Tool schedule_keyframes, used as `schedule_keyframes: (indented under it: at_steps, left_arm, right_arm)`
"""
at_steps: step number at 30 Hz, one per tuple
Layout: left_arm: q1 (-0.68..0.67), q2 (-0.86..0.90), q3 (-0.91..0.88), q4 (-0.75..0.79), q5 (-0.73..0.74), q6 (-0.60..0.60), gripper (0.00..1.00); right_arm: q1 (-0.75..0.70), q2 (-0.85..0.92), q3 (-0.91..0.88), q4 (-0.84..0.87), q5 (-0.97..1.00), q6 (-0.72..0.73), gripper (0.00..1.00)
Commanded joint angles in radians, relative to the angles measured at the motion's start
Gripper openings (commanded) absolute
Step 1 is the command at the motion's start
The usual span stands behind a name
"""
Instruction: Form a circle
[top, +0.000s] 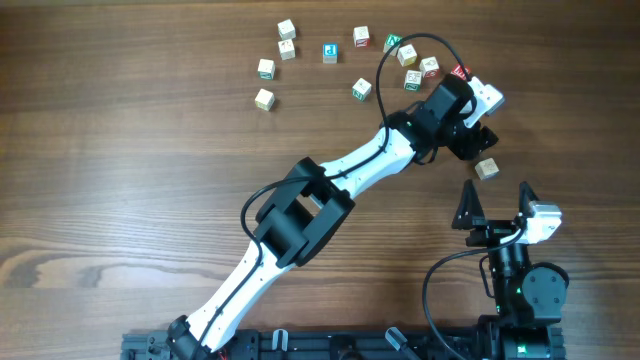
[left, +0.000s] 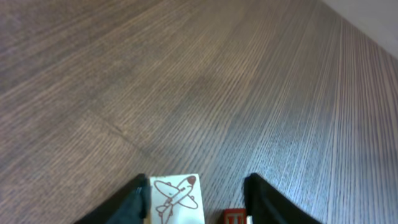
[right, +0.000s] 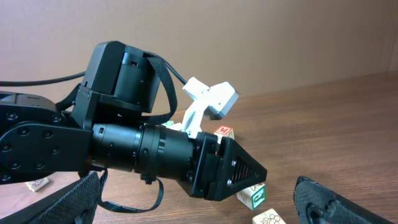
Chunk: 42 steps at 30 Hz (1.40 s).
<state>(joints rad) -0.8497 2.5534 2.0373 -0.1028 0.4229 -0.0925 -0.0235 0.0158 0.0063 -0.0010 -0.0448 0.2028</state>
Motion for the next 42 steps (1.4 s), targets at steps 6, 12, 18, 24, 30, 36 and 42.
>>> schedule_keyframes:
  at_steps: [6,12,18,24,30,36,42]
  left_arm:
    - [0.087,-0.016,-0.002,-0.017,0.019,0.002,0.67]
    - [0.179,-0.184,-0.003,-0.217,0.018,0.002,1.0]
    - [0.273,-0.422,-0.003,-0.53,0.011,0.06,1.0]
    - [0.391,-0.69,-0.003,-0.926,-0.219,0.119,1.0]
    - [0.514,-0.818,-0.003,-1.282,-0.29,0.119,1.0]
    - [0.653,-0.9,-0.003,-1.402,-0.271,0.107,1.0]
    - [0.774,-0.984,-0.008,-1.414,-0.195,0.107,1.0]
  right_arm:
    - [-0.005,-0.005,-0.001,0.002,-0.007,-0.017,1.0]
    - [-0.005,-0.005,-0.001,0.002,-0.007,-0.017,1.0]
    - [-0.005,-0.005,-0.001,0.002,-0.007,-0.017,1.0]
    - [-0.005,-0.005,-0.001,0.002,-0.007,-0.017,1.0]
    - [-0.005,-0.005,-0.001,0.003,-0.008,-0.016,1.0]
    - [-0.004,-0.005,-0.001,0.003,-0.008,0.381,1.0]
    - [-0.004,-0.005,-0.001,0.003,-0.006,0.829,1.0]
